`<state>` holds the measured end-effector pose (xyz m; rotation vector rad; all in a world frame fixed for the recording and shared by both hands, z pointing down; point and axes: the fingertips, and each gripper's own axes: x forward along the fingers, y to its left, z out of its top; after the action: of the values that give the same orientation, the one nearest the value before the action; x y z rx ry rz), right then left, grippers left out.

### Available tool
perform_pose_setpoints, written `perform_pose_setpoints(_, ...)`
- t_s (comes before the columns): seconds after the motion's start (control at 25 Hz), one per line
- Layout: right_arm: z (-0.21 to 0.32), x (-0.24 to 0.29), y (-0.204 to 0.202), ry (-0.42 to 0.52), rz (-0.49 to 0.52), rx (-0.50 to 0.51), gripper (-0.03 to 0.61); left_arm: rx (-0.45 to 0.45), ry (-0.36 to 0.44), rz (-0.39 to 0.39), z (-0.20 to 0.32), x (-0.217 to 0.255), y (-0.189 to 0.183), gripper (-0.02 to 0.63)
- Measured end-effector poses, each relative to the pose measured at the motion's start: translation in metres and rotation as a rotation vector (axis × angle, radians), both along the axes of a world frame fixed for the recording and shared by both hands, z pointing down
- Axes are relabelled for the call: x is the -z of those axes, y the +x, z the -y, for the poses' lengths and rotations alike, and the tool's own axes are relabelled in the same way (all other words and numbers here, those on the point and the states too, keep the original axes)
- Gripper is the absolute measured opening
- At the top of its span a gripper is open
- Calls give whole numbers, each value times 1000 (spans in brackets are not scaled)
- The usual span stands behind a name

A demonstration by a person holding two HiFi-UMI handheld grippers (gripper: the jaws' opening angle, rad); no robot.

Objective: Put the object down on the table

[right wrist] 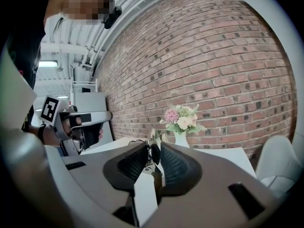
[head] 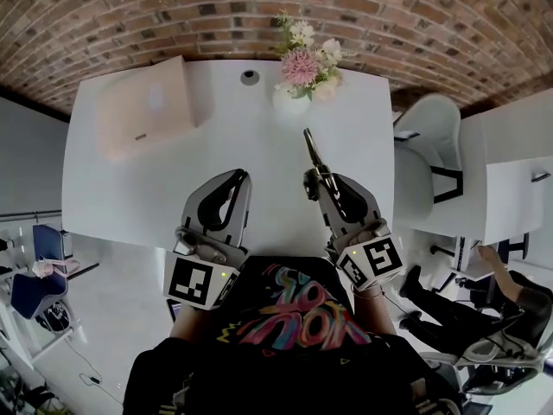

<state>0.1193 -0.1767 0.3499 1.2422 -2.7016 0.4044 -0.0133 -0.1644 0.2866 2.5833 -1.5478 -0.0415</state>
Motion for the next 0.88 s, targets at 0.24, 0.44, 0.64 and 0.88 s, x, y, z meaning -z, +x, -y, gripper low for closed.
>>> perform_pose_setpoints(0.24,-3,-3,2,-5,-17,8,104,-3,37,-22,-2,2,2,35)
perform_pose_setpoints(0.44,-11,-21,2,-38,-62,29,104,-13,-27,-5,-10,-14,4,35)
perform_pose_setpoints(0.64,-15,-41,-2,-63,-92,54,104,-19,-36,-8,-15,-20,7,35)
perform_pose_setpoints(0.88,-20,-71,-4,-114,-123,83,104,-23,-63,-2,-22,-35,9,35)
